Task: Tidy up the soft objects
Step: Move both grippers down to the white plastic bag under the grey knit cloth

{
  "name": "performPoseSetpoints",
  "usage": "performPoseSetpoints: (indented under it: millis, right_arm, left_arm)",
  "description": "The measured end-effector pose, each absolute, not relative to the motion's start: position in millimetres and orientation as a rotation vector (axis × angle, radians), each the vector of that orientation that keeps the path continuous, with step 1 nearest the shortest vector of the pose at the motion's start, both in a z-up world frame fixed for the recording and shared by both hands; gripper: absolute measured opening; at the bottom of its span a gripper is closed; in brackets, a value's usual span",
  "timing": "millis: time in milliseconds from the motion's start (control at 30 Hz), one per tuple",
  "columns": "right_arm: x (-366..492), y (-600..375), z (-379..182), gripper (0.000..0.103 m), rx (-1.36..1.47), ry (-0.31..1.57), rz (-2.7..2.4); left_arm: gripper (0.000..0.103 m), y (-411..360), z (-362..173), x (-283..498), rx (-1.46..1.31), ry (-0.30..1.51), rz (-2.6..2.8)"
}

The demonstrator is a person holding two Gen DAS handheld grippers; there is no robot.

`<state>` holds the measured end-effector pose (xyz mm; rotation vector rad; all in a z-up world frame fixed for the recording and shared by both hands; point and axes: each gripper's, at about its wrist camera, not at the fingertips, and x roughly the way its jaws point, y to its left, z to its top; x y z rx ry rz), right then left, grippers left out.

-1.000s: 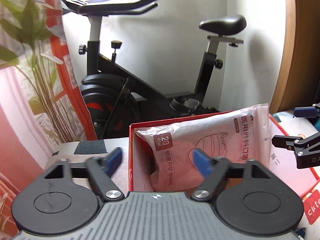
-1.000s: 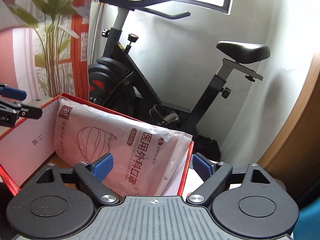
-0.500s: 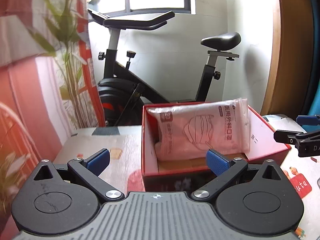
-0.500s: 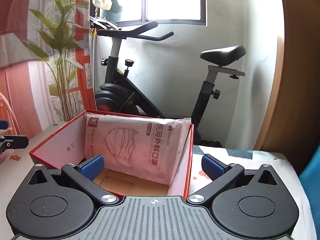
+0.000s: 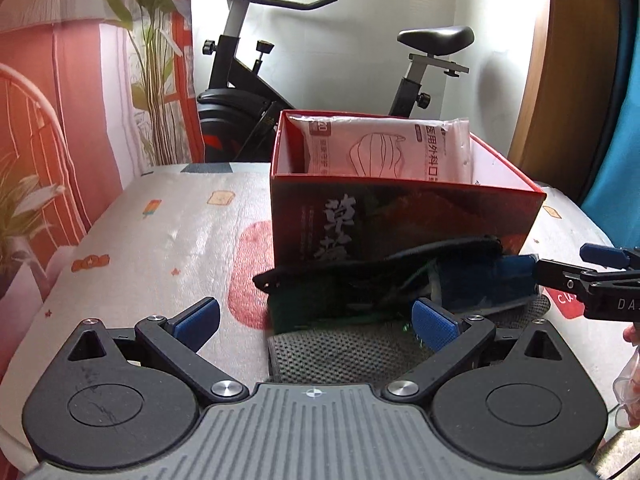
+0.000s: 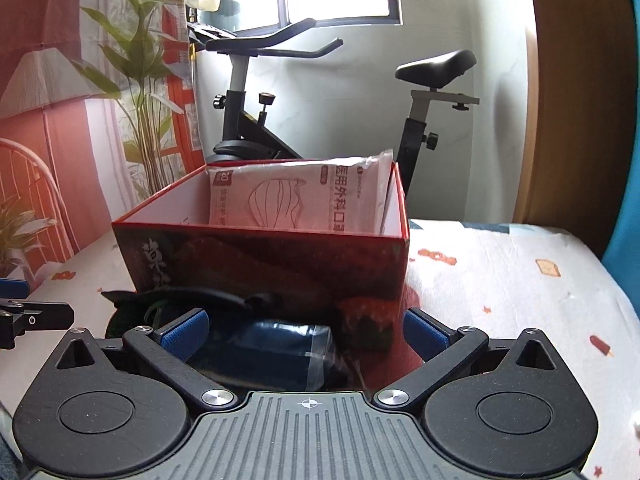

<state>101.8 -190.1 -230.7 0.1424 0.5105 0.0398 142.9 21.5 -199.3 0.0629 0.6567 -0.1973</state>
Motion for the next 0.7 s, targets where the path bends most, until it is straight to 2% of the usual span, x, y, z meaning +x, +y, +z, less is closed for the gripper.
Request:
performPoseSetpoints:
  millis: [400,500,600,700]
  right_arm:
    - [80.3,-175.1,-273.8,0.099,0.188,0.621,0.072]
    - [81.9,-168.2,-278.4,0.092,0.181,0.644,0.101]
    - [84.3,-159.5,-285.5,0.091,0.166,0.671,0.137]
    - [86.1,-150.2,-293.4,0.082,0.145,0.703,0.176]
  left_arm:
    - [0.103,28.4,-241.5,123.3,-0.017,0.768,-0.205]
    - [0.102,27.2,-250.0,123.7,-0.035,0.799,-0.210]
    - [0.097,28.9,-258.4,126.8,-0.075,0.838,-0.236]
    - [0.096,29.6,-264.5,128.8,-0.091,0.856,-0.237]
